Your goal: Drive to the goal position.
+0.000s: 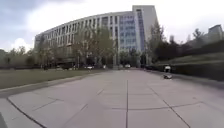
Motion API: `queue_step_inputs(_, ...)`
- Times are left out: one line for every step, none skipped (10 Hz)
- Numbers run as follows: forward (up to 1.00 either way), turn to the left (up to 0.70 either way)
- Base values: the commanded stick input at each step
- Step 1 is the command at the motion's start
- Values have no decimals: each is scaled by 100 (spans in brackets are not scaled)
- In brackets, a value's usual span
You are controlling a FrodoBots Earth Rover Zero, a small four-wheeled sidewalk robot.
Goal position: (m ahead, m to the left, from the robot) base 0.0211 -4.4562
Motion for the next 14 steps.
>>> queue_step_inputs(-70, 0)
queue_step_inputs(-70, 0)
queue_step_inputs(-70, 0)
queue_step_inputs(-70, 0)
queue_step_inputs(-70, 0)
queue_step_inputs(-70, 0)
queue_step_inputs(-70, 0)
queue_step_inputs(-70, 0)
queue_step_inputs(-70, 0)
queue_step_inputs(-70, 0)
queue_step_inputs(-70, 0)
queue_step_inputs(-70, 0)
queue_step_inputs(-70, 0)
queue_step_inputs(-70, 0)
